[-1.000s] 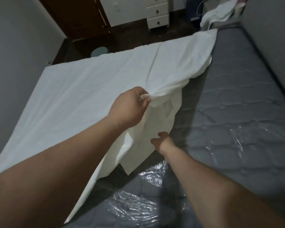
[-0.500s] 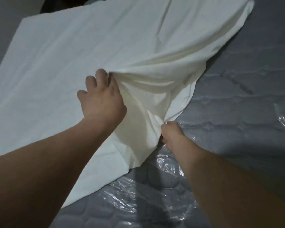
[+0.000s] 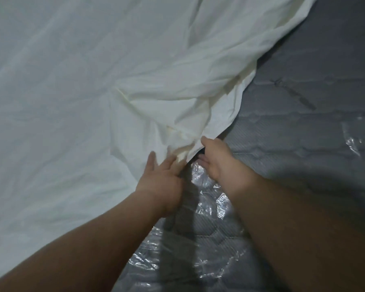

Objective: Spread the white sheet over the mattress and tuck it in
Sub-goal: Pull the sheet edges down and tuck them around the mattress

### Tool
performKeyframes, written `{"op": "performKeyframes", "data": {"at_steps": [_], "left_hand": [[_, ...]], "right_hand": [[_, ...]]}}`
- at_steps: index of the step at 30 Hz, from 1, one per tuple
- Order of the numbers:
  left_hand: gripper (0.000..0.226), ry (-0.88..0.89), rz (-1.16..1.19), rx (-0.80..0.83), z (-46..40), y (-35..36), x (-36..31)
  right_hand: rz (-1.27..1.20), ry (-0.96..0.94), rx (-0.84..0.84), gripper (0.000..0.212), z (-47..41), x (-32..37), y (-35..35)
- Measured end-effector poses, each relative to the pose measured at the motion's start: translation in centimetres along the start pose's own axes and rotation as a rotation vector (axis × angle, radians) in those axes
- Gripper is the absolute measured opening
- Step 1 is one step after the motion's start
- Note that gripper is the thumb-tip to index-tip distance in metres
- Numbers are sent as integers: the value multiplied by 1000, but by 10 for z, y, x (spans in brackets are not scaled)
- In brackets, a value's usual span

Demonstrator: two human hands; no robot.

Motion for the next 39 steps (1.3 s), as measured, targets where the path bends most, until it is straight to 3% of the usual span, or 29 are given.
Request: {"op": "performKeyframes", "data": {"at_steps": [3, 7, 10, 13, 14, 17, 20, 22, 25, 28, 32, 35, 39], "left_hand": [[58, -100, -83, 52, 2, -8, 0], [50, -357, 46, -67, 9, -30, 8], [40, -479, 134, -96, 13, -45, 1], [48, -361, 161, -162, 6, -62, -30], [55, -270, 170, -203, 1, -68, -48], [76, -67, 265, -263, -13, -82, -104], [90, -8, 316, -200, -28, -83, -153], [80, -9, 241, -196, -34, -82, -178], [47, 38, 273, -230, -39, -93, -205], [37, 108, 342, -217, -44, -117, -235], [25, 193, 448, -264, -47, -157, -293], [22, 293, 603, -204, -49, -178, -360], [29, 442, 777, -67, -40, -173, -467]], "right_hand": [[-223, -36, 135, 18, 32, 14, -24], [-394, -171, -28, 21, 65, 58, -105], [-636, -257, -16, 60, 87, 94, -179], [-792, -225, 93, 52, 94, 98, -235], [-770, -199, 56, 52, 99, 90, -247], [-585, -38, 98, 47, 124, 58, -250], [-277, 41, 175, 32, 157, 32, -238], [-153, 1, 248, 37, 179, 24, -238], [-252, -36, 316, 35, 194, 28, -266], [-410, -64, 160, 26, 193, 37, -329], [-509, -94, -131, 33, 191, 27, -431], [-383, -172, -390, 26, 200, 13, -506], [-22, -123, -698, 35, 218, -17, -595]]}}
Point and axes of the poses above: each hand's wrist, its own z-axis away from the middle knuckle, its own y-axis out of the palm, x = y × z, the point moved 4 cm from there along -z, towards the middle knuckle, and after that the axes turned 8 degrees about y, right-handed, at the moved point
